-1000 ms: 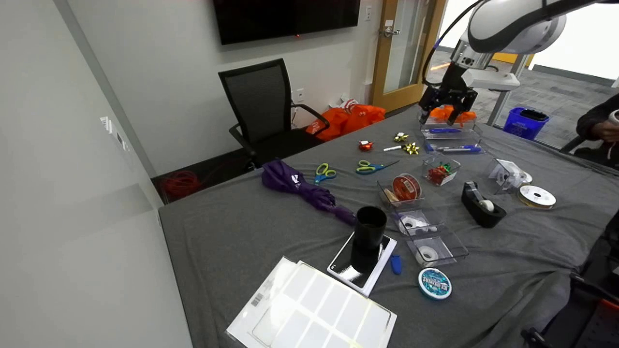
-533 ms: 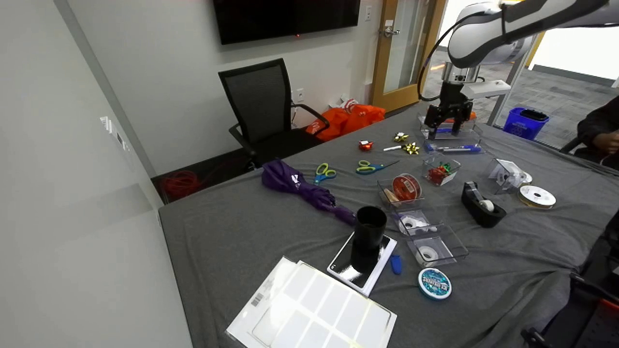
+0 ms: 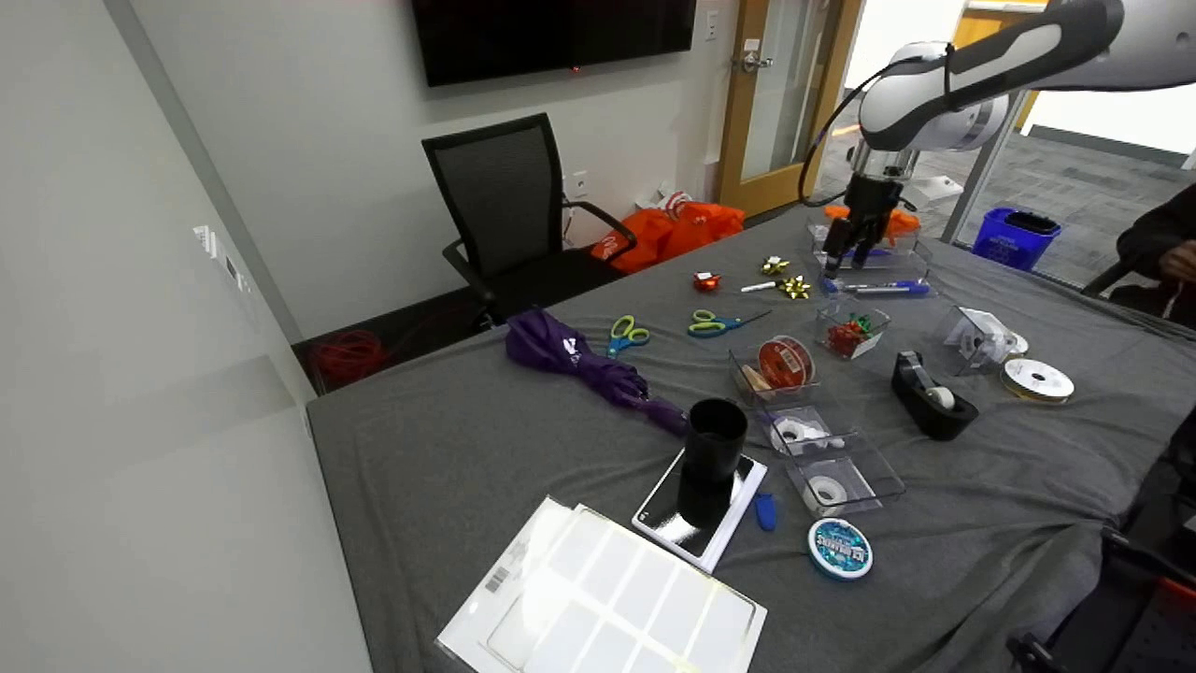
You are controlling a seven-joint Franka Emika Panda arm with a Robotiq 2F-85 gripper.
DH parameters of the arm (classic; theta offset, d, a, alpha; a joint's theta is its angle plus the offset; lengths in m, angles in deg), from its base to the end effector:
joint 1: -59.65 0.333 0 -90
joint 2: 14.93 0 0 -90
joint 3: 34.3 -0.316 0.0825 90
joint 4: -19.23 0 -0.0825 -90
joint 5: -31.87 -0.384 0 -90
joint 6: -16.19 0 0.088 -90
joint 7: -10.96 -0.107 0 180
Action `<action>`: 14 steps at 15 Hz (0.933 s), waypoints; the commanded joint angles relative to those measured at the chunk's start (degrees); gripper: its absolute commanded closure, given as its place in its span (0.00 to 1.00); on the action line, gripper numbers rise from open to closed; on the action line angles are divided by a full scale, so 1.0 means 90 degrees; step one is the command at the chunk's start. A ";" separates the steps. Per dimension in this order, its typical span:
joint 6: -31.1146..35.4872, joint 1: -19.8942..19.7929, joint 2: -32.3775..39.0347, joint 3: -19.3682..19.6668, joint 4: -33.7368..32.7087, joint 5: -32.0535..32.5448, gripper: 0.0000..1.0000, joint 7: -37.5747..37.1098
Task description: Move the clear box to the right
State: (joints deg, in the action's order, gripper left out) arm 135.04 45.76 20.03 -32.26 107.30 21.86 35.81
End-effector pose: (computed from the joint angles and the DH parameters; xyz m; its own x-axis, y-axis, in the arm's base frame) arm 0.6726 -0.1789 0.2921 0.9972 0.0726 -0.0171 0.0693 -0.9868 -0.1464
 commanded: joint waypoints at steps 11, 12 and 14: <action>0.0201 -0.0109 0.0687 -0.0044 -0.0380 0.0209 0.00 -0.0481; 0.0288 -0.0121 0.0790 -0.0055 -0.0411 0.0210 0.00 -0.0484; 0.0477 -0.0132 0.0988 -0.0066 -0.0516 0.0237 0.00 -0.0459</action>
State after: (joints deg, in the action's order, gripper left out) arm 137.11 44.76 25.79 -32.85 105.23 23.10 32.08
